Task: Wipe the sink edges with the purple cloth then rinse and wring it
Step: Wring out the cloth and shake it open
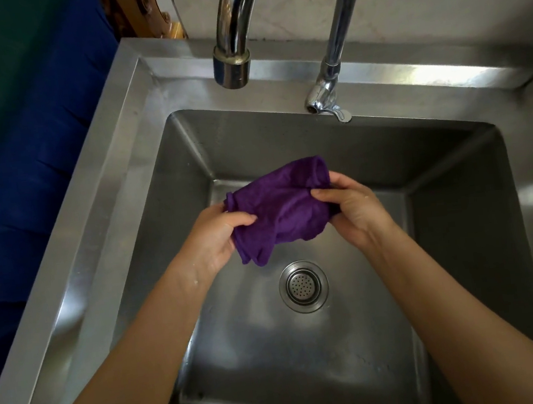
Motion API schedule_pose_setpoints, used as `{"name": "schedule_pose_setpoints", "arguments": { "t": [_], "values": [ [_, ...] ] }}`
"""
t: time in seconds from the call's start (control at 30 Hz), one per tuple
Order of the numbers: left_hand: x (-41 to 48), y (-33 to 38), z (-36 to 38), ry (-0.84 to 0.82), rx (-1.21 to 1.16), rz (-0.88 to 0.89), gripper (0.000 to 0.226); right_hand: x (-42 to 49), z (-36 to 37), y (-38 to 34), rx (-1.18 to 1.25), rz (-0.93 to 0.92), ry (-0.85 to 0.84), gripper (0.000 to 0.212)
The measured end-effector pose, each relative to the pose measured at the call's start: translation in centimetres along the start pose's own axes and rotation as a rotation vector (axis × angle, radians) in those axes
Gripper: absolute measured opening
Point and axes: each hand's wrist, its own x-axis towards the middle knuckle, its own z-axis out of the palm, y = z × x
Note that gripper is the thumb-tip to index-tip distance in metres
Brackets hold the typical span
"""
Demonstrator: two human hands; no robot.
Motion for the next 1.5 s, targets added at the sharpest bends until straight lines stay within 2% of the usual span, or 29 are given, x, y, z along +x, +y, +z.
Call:
{"name": "schedule_pose_setpoints", "arguments": {
  "t": [0.13, 0.27, 0.33, 0.4, 0.5, 0.57, 0.63, 0.67, 0.7, 0.73, 0.8, 0.83, 0.9, 0.97, 1.03, 1.1, 1.13, 1.2, 1.27, 1.33, 1.4, 1.43, 1.5],
  "values": [
    [0.0, 0.3, 0.2, 0.043, -0.042, 0.013, 0.031, -0.5, -0.8, -0.3, -0.077, -0.139, -0.093, 0.03],
    [0.1, 0.6, -0.6, 0.17, -0.073, 0.086, 0.045, -1.2, -1.6, -0.5, -0.373, -0.272, -0.175, 0.035],
    [0.2, 0.7, -0.9, 0.118, -0.097, 0.097, 0.044, -1.5, -1.2, -0.6, -0.502, -0.32, -0.195, 0.037],
    [0.1, 0.7, -1.1, -0.011, -0.208, 0.071, 0.037, -1.6, -0.8, -0.9, -0.557, -0.334, -0.213, 0.036],
    [0.1, 0.8, -1.7, -0.214, -0.457, -0.013, 0.026, -1.3, -0.9, -1.2, -0.554, -0.277, -0.325, 0.036],
    [0.2, 1.4, -1.4, -0.236, -0.553, -0.024, 0.034, -1.2, -1.1, -1.1, -0.402, -0.136, -0.37, 0.024],
    [0.4, 1.5, -0.7, -0.185, -0.542, -0.011, 0.035, -1.0, -0.7, -0.6, -0.219, -0.04, -0.257, 0.019],
    [0.7, 1.2, -0.3, -0.133, -0.484, 0.013, 0.024, -1.0, -0.4, -0.2, -0.19, -0.059, -0.156, 0.02],
    [0.8, 1.1, 0.2, -0.094, -0.415, 0.042, 0.015, -0.8, -0.2, 0.2, -0.22, -0.102, -0.078, 0.016],
    [1.0, 0.8, 0.7, -0.076, -0.362, 0.086, 0.016, -0.6, 0.0, 0.6, -0.269, -0.121, -0.061, 0.021],
    [1.2, 0.4, 1.0, -0.108, -0.349, 0.162, 0.018, -0.9, 0.5, 1.2, -0.422, -0.033, -0.175, 0.044],
    [1.1, 0.3, 0.9, -0.131, -0.365, 0.187, 0.018, -1.1, 0.7, 1.3, -0.467, 0.024, -0.247, 0.046],
    [1.0, 0.6, 0.2, -0.208, -0.351, 0.234, 0.026, -1.5, 1.1, 1.1, -0.443, 0.036, -0.328, 0.032],
    [1.0, 1.1, -0.7, -0.325, -0.219, 0.24, 0.041, -1.8, 1.5, 0.7, -0.407, -0.063, -0.305, 0.023],
    [0.7, 1.5, -1.3, -0.412, -0.076, 0.145, 0.046, -1.8, 1.7, 0.5, -0.458, -0.158, -0.271, 0.027],
    [0.1, 1.6, -1.0, -0.46, -0.02, -0.042, 0.044, -1.8, 2.2, 0.4, -0.664, -0.276, -0.217, 0.031],
    [-0.1, 1.4, -0.7, -0.46, 0.0, -0.107, 0.052, -1.7, 2.4, 0.5, -0.81, -0.354, -0.179, 0.033],
    [-0.1, 0.8, 0.3, -0.396, 0.017, -0.155, 0.062, -1.7, 2.9, 0.6, -0.994, -0.465, -0.169, 0.045],
    [-0.1, 0.1, 1.7, -0.27, -0.019, -0.168, 0.057, -2.0, 3.4, 0.7, -1.079, -0.49, -0.206, 0.055],
    [0.0, -0.5, 2.8, -0.128, -0.086, -0.183, 0.052, -2.4, 3.7, 0.9, -1.27, -0.591, -0.181, 0.052],
    [0.3, -1.0, 3.8, -0.079, -0.179, -0.173, 0.05, -2.4, 3.4, 1.0, -1.41, -0.756, -0.132, 0.054],
    [0.2, -1.1, 4.2, -0.072, -0.203, -0.157, 0.049, -2.2, 3.2, 0.9, -1.396, -0.811, -0.15, 0.056],
    [0.0, -1.2, 4.7, -0.079, -0.25, -0.117, 0.048, -1.4, 2.9, 0.6, -1.25, -0.813, -0.295, 0.062]
  ]
}}
